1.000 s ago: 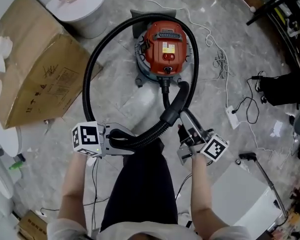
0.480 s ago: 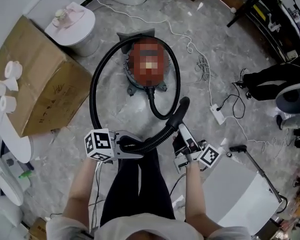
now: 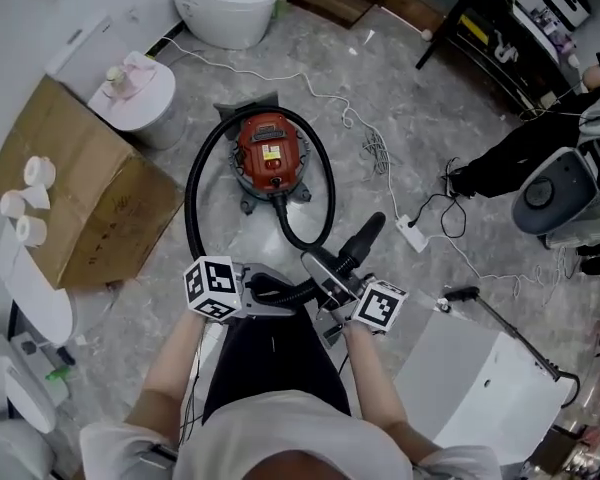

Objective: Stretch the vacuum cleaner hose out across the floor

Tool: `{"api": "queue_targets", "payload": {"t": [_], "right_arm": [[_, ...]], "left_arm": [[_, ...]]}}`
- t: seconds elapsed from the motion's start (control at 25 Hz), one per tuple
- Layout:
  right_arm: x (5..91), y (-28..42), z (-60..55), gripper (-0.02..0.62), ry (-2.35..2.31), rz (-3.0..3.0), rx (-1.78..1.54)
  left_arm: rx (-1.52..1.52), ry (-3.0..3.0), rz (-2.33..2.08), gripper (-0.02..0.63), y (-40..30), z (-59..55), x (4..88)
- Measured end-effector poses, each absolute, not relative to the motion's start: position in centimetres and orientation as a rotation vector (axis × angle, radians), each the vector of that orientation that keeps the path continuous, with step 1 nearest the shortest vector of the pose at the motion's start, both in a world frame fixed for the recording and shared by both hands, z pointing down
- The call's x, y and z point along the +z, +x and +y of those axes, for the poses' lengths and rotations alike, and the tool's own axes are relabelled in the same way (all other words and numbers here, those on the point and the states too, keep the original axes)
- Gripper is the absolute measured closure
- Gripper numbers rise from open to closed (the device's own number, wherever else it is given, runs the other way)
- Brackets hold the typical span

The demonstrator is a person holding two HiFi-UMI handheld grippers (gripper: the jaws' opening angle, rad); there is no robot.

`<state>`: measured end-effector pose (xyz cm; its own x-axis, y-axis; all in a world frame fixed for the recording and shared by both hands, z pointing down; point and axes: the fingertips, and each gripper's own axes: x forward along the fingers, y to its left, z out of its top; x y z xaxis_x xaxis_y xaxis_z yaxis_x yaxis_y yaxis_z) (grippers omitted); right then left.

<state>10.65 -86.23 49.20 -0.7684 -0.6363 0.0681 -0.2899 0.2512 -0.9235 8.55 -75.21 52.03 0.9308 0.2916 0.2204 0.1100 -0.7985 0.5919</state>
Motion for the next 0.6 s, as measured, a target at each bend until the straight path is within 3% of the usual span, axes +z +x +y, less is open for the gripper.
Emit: {"api": "queue_targets", "payload": {"t": [0.08,0.24,0.6], "right_arm": [[48.4,11.5,-85.9,0.385,-0.910,2.202,-1.473],[45.8,13.2,-86.4,0.460,-0.928,2.160,-1.363],[42.2,14.7,-84.5,0.500,-0.988,2.119,-1.286]], "left_arm": [[0.408,2.497,0.284,0.423,9.2,-74.8,51.2],[0.425,2.546,0.224,0.423,10.7,-74.7,50.3],[0.450,2.687,0.113,0.422,12.5,-73.1,48.1]]}}
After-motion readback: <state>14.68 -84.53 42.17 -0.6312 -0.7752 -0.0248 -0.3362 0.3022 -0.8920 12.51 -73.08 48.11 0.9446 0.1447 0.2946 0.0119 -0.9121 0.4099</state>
